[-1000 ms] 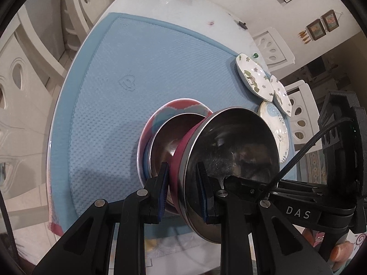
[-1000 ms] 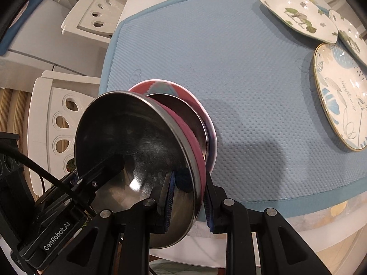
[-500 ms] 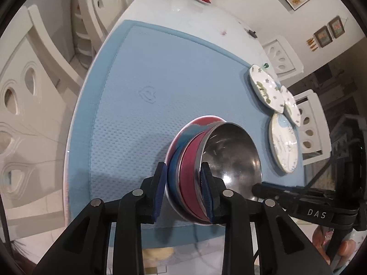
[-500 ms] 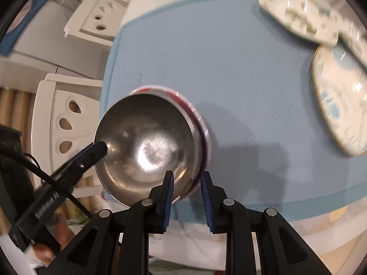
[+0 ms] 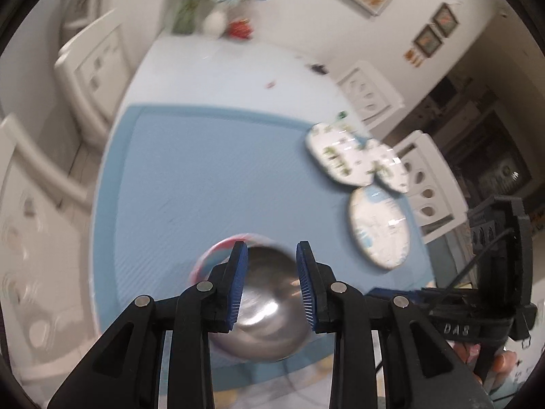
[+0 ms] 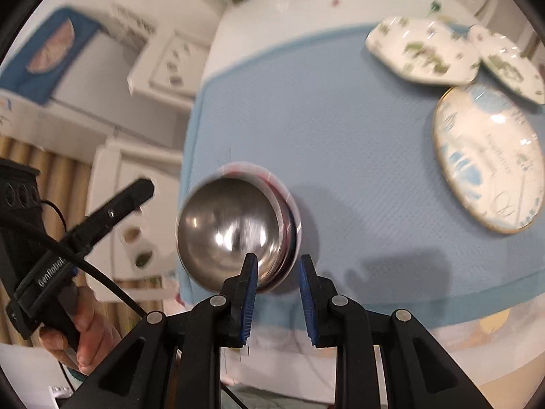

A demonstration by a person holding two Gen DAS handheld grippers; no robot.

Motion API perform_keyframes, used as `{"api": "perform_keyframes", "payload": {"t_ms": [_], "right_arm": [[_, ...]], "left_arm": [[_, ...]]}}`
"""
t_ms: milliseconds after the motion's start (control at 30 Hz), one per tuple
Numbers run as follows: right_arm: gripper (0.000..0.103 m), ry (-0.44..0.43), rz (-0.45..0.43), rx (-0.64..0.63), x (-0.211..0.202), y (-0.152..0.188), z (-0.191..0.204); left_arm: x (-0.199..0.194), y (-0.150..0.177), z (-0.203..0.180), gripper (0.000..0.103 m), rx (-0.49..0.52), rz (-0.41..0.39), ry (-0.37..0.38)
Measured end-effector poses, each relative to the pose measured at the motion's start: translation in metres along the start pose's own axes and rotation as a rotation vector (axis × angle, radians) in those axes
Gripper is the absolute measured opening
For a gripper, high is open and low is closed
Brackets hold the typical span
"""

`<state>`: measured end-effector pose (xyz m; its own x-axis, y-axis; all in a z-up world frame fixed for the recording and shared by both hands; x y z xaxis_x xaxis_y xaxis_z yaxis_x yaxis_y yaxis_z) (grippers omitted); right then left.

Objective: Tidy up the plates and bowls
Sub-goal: 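Open both grippers and move them to the large Sunflower plate, then grasp the gold rim of the Sunflower plate with both grippers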

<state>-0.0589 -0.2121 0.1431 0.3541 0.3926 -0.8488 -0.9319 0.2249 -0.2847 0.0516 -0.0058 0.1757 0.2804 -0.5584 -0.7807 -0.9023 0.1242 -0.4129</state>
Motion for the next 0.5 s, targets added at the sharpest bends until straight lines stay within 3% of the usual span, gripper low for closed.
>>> {"api": "perform_keyframes", "payload": {"t_ms": [100, 167, 200, 233, 400, 500], "right_arm": [[0.028, -0.005, -0.110, 0.035, -0.036, -0.008, -0.031], [0.049, -0.003, -0.171, 0.069, -0.058, -0.013, -0.057], [0.067, 0.001, -0.203, 0.090, -0.070, -0.015, -0.073], [0.070, 0.007, -0.236, 0.112, -0.081, -0.016, -0.089], [0.070, 0.045, -0.272, 0.215, -0.116, -0.010, -0.176], [0.070, 0.117, -0.251, 0.260, -0.119, -0.001, -0.229]], "left_arm": [[0.007, -0.005, -0.035, 0.027, 0.038, 0.001, 0.046], [0.018, -0.005, -0.057, 0.035, 0.062, 0.011, 0.036], [0.026, -0.004, -0.069, 0.035, 0.065, 0.019, 0.028], [0.035, -0.003, -0.081, 0.035, 0.067, 0.031, 0.027], [0.091, 0.007, -0.125, 0.047, -0.012, 0.110, 0.067], [0.129, 0.016, -0.143, 0.049, -0.049, 0.141, 0.044]]}}
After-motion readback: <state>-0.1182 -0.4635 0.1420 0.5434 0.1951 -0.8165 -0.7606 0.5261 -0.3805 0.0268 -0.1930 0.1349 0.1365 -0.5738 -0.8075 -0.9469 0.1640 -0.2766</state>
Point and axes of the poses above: each gripper's, at about its wrist camera, not at the fingertips, and x roughly the way its jaws point, z to its left, y to its underside, the point moved 1 cm from there along x, roughly the way its jaws point, and after that the axes turned 11 degrees about -x, right-handed, at the moved point
